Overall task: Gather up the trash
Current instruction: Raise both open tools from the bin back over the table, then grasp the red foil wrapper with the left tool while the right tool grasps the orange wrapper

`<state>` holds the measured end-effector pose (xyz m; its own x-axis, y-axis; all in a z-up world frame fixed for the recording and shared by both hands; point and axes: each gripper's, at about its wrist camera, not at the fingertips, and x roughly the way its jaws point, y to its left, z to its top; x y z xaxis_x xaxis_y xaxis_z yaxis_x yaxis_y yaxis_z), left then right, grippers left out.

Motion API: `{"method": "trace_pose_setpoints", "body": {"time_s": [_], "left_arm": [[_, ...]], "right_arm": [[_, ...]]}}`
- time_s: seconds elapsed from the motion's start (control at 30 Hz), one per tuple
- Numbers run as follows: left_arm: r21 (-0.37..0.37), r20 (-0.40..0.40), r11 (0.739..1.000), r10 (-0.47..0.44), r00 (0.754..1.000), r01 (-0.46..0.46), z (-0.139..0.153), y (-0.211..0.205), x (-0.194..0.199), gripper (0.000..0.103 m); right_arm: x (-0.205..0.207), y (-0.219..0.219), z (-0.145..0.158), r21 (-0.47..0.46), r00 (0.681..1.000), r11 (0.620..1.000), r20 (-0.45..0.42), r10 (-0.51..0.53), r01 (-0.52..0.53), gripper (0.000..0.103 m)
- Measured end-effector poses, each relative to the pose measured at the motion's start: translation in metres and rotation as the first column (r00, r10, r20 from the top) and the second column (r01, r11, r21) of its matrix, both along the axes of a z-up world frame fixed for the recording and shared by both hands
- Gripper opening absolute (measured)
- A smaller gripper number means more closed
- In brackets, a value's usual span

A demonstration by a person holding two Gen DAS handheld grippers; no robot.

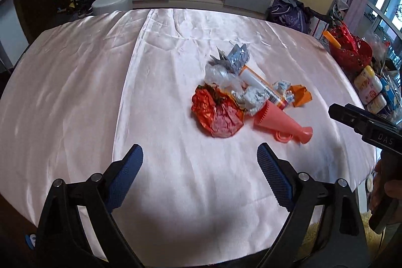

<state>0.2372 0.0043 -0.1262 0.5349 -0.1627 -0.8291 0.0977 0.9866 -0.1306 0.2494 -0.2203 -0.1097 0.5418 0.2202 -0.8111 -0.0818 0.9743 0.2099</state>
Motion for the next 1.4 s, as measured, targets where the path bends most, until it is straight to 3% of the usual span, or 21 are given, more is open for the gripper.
{"method": "trace_pose_setpoints", "body": {"time_s": [0.13,0.27,0.4,0.63,0.77,0.8,0.83,1.4], "left_arm": [[0.000,-0.005,1.000,0.004,1.000,-0.004,-0.004,0.003,0.024,0.066],[-0.009,-0.008,1.000,-0.006,1.000,0.006,-0.008,0.002,0.040,0.063],[-0.009,-0.014,1.000,-0.018,1.000,0.018,-0.014,-0.004,0.053,0.063],[-0.026,-0.046,0.999,-0.044,0.998,0.043,-0.030,-0.007,0.066,0.047],[-0.042,-0.037,0.996,-0.080,0.996,0.078,-0.029,-0.011,0.066,0.029],[-0.028,-0.033,0.996,-0.082,0.996,0.081,-0.028,-0.013,0.065,0.027],[-0.013,-0.029,0.996,-0.089,0.996,0.089,-0.028,-0.015,0.063,0.018],[0.013,0.024,0.994,-0.111,0.994,0.110,-0.001,-0.013,0.005,0.018]], "right_arm": [[0.023,0.001,-0.007,0.006,1.000,1.000,-0.008,0.001,-0.001,0.076],[0.038,0.001,-0.018,0.020,1.000,1.000,-0.023,0.003,-0.002,0.067],[0.048,0.003,-0.026,0.029,0.999,1.000,-0.036,0.006,-0.005,0.067],[0.059,0.002,-0.046,0.047,0.996,0.999,-0.094,0.015,-0.010,0.064],[0.062,-0.001,-0.053,0.075,0.993,0.997,-0.113,0.019,-0.010,0.036],[0.062,-0.001,-0.052,0.077,0.994,0.997,-0.109,0.019,-0.011,0.032],[0.060,-0.002,-0.051,0.079,0.994,0.997,-0.105,0.021,-0.013,0.031],[0.005,0.002,-0.018,0.111,0.999,0.993,-0.040,0.036,-0.031,0.029]]}}
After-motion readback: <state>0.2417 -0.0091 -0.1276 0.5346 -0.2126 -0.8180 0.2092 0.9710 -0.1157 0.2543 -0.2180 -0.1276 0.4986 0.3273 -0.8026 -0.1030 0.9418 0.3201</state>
